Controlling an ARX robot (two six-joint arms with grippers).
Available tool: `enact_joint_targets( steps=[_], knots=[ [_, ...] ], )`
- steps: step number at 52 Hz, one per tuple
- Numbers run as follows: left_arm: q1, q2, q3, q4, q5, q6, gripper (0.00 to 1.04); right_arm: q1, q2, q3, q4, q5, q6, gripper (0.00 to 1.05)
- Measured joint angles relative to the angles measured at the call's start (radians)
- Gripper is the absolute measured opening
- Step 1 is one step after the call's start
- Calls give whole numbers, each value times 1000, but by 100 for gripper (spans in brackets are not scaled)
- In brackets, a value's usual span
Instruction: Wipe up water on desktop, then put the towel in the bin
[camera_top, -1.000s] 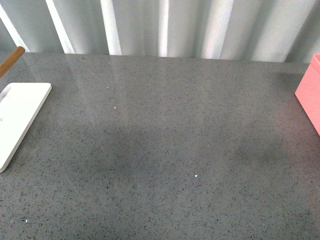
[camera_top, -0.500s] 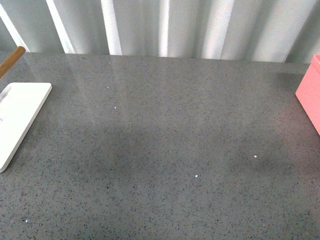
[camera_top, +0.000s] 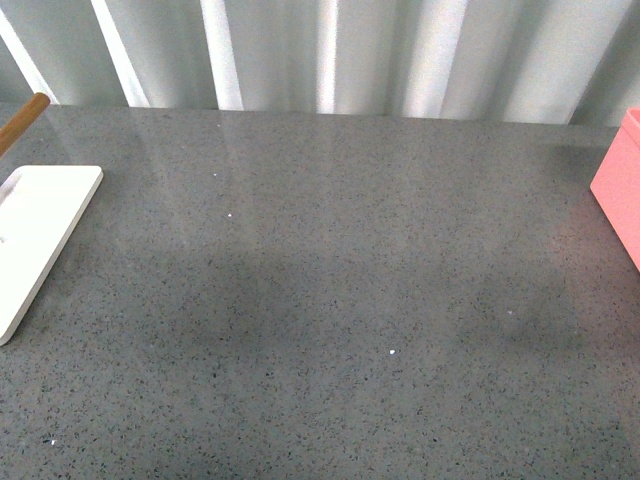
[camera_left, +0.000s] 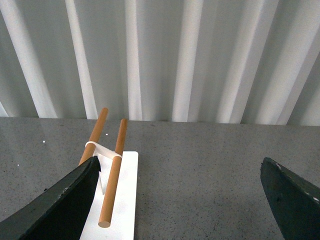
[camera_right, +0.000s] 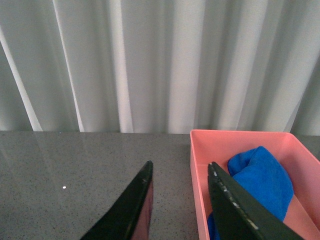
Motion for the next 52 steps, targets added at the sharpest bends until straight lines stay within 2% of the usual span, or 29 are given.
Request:
enact_joint_targets(
  steps=[9, 16, 19, 52],
  knots=[
    [0, 0, 0, 0, 0, 0, 98, 0, 0, 0, 0, 0, 0, 63],
    [0, 0, 0, 0, 0, 0, 98, 0, 0, 0, 0, 0, 0, 90],
    [0, 0, 0, 0, 0, 0, 98, 0, 0, 0, 0, 0, 1, 99],
    [0, 0, 0, 0, 0, 0, 98, 0, 0, 0, 0, 0, 1, 98]
  ],
)
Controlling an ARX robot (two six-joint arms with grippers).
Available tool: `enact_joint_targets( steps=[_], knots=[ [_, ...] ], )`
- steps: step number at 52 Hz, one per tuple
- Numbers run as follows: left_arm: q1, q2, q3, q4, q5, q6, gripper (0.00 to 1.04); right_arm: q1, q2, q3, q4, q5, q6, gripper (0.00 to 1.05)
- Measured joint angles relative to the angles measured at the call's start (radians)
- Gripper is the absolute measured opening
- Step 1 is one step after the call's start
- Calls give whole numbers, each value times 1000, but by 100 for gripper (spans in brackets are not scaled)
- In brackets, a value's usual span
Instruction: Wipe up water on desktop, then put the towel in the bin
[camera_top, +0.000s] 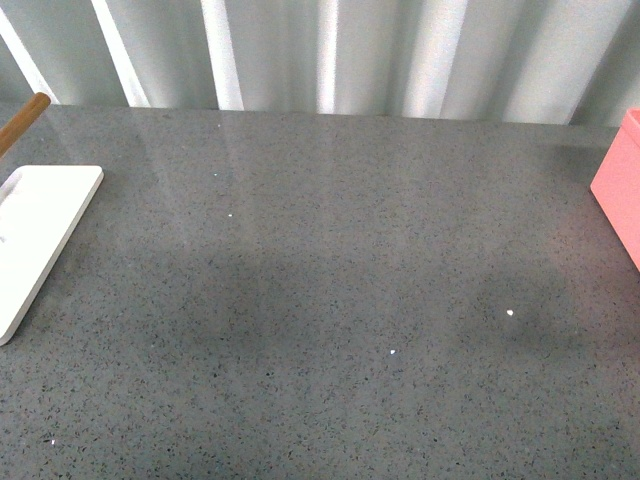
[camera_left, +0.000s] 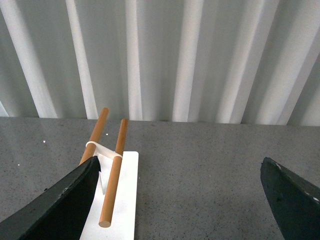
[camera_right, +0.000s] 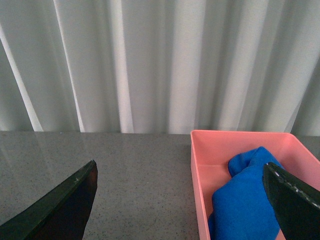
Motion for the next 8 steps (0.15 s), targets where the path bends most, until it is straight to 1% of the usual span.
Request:
enact_joint_targets(
  steps=[8],
  knots=[
    [0, 0, 0, 0, 0, 0, 98, 0, 0, 0, 0, 0, 0, 98]
  ],
)
